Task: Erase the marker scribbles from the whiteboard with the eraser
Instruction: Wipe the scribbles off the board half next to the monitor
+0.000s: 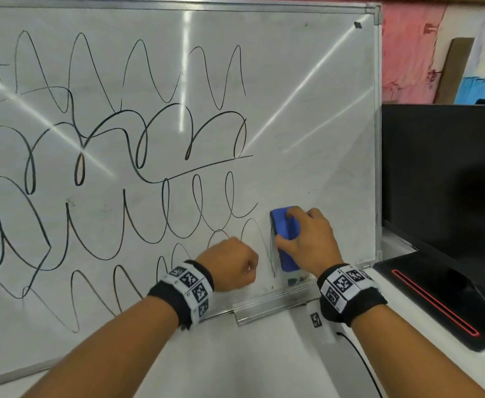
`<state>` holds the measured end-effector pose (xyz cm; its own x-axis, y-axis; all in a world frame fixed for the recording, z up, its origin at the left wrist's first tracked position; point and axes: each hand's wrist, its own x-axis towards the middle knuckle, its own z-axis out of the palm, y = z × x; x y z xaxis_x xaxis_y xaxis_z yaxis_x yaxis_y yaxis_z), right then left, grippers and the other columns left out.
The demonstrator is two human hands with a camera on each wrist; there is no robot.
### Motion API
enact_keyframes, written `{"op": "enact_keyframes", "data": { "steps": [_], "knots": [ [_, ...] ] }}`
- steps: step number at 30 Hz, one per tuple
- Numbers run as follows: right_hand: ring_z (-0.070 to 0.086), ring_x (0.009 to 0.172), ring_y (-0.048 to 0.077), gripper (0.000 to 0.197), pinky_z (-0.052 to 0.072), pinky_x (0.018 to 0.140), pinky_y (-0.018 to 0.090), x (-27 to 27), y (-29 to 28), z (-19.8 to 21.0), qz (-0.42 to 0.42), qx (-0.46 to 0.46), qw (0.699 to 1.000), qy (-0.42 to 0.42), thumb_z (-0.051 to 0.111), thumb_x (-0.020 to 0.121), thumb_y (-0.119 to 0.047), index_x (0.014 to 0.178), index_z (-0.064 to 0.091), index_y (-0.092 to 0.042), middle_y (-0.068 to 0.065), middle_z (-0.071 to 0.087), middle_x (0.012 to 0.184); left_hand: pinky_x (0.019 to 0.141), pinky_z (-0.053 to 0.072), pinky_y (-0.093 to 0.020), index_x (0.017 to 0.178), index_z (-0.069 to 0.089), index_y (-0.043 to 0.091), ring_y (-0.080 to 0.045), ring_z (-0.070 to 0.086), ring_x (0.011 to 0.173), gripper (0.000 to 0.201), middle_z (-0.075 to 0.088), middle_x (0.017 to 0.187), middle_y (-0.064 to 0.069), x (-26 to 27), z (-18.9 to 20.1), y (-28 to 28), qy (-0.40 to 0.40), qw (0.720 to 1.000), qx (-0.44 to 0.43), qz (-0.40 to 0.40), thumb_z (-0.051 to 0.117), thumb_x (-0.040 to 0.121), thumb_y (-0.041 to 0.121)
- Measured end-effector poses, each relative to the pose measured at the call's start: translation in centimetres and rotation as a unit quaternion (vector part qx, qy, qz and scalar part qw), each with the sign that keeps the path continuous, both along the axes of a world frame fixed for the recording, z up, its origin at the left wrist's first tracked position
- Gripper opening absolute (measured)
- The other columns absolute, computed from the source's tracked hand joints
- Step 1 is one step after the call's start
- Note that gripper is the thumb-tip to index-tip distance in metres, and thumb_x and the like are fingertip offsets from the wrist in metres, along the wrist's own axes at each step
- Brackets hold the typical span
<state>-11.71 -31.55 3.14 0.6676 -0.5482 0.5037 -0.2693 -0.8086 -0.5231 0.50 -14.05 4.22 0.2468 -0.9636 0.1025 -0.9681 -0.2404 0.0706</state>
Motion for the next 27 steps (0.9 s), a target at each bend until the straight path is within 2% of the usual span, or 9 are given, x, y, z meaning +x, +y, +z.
{"op": "enact_keyframes", "data": {
  "steps": [3, 6, 9, 12, 15, 18, 21, 24, 27],
  "knots": [
    [0.049, 0.082, 0.018, 0.049, 0.038, 0.065, 0.022, -0.1, 0.4, 0.0, 0.005, 0.007, 1.000, 0.009, 0.074, 0.079, -0.043, 0.122, 0.055, -0.029, 0.001, 0.045, 0.102, 0.078, 0.056, -0.036, 0.090, 0.074, 0.020, -0.012, 0.061, 0.075, 0.021, 0.070, 0.081, 0.004, 0.0, -2.2, 0.6, 0.037, 0.998, 0.045, 0.016, 0.058, 0.089, 0.033],
    [0.048, 0.084, 0.019, 0.051, 0.039, 0.070, 0.025, -0.9, 1.2, -2.0, 0.029, 0.019, 0.997, 0.063, 0.076, 0.078, -0.042, 0.123, 0.055, -0.029, 0.001, 0.045, 0.103, 0.084, 0.055, -0.036, 0.100, 0.075, 0.020, -0.012, 0.060, 0.089, 0.028, 0.072, 0.093, 0.005, -0.4, -4.3, 1.2, 0.053, 0.995, 0.077, 0.035, 0.060, 0.089, 0.041],
    [0.050, 0.083, 0.021, 0.051, 0.040, 0.069, 0.026, -1.8, 1.8, -4.0, 0.038, 0.024, 0.993, 0.108, 0.077, 0.077, -0.041, 0.121, 0.055, -0.027, 0.001, 0.045, 0.102, 0.087, 0.053, -0.036, 0.103, 0.076, 0.023, -0.010, 0.056, 0.089, 0.030, 0.073, 0.095, 0.008, -1.4, -6.0, 1.8, 0.074, 0.989, 0.119, 0.039, 0.061, 0.088, 0.045],
    [0.051, 0.081, 0.022, 0.051, 0.042, 0.067, 0.028, -1.8, 1.7, -3.8, 0.034, 0.010, 0.992, 0.120, 0.077, 0.076, -0.042, 0.119, 0.055, -0.027, 0.002, 0.046, 0.101, 0.083, 0.054, -0.032, 0.099, 0.078, 0.023, -0.011, 0.058, 0.083, 0.028, 0.074, 0.088, 0.008, -2.3, -6.8, 2.1, 0.069, 0.989, 0.125, 0.036, 0.060, 0.087, 0.040],
    [0.052, 0.083, 0.023, 0.050, 0.046, 0.069, 0.030, -1.2, 1.8, -3.1, 0.027, 0.002, 0.996, 0.088, 0.076, 0.076, -0.043, 0.118, 0.055, -0.028, 0.002, 0.046, 0.102, 0.081, 0.054, -0.032, 0.098, 0.077, 0.022, -0.013, 0.053, 0.082, 0.023, 0.072, 0.084, 0.005, -2.5, -6.9, 2.1, 0.067, 0.989, 0.125, 0.044, 0.060, 0.085, 0.030],
    [0.052, 0.085, 0.023, 0.050, 0.047, 0.070, 0.031, -0.8, 2.4, -3.3, 0.022, 0.011, 0.996, 0.083, 0.076, 0.076, -0.044, 0.118, 0.053, -0.029, 0.002, 0.045, 0.103, 0.086, 0.052, -0.029, 0.106, 0.077, 0.026, -0.017, 0.058, 0.094, 0.027, 0.073, 0.097, 0.002, -2.5, -6.7, 2.2, 0.074, 0.988, 0.123, 0.057, 0.061, 0.085, 0.020],
    [0.053, 0.083, 0.024, 0.052, 0.048, 0.069, 0.032, -1.2, 2.7, -4.4, 0.029, 0.007, 0.990, 0.136, 0.078, 0.074, -0.044, 0.117, 0.054, -0.028, 0.001, 0.045, 0.101, 0.089, 0.046, -0.023, 0.114, 0.075, 0.026, -0.017, 0.058, 0.108, 0.029, 0.073, 0.108, 0.003, -2.6, -6.6, 2.0, 0.081, 0.988, 0.115, 0.061, 0.064, 0.088, 0.019],
    [0.053, 0.080, 0.022, 0.054, 0.046, 0.066, 0.031, -1.7, 2.7, -5.0, 0.031, -0.002, 0.982, 0.185, 0.080, 0.071, -0.047, 0.115, 0.054, -0.029, 0.000, 0.045, 0.099, 0.091, 0.045, -0.023, 0.115, 0.075, 0.024, -0.017, 0.055, 0.112, 0.028, 0.073, 0.110, 0.004, -2.6, -6.5, 1.8, 0.082, 0.989, 0.109, 0.064, 0.065, 0.089, 0.020],
    [0.053, 0.081, 0.022, 0.053, 0.045, 0.066, 0.030, -1.6, 2.7, -4.8, 0.027, -0.007, 0.987, 0.158, 0.078, 0.072, -0.047, 0.116, 0.055, -0.029, 0.000, 0.046, 0.098, 0.090, 0.045, -0.025, 0.114, 0.075, 0.022, -0.017, 0.053, 0.113, 0.028, 0.072, 0.110, 0.003, -2.9, -6.4, 1.5, 0.080, 0.987, 0.121, 0.072, 0.067, 0.088, 0.018]
  ]
}}
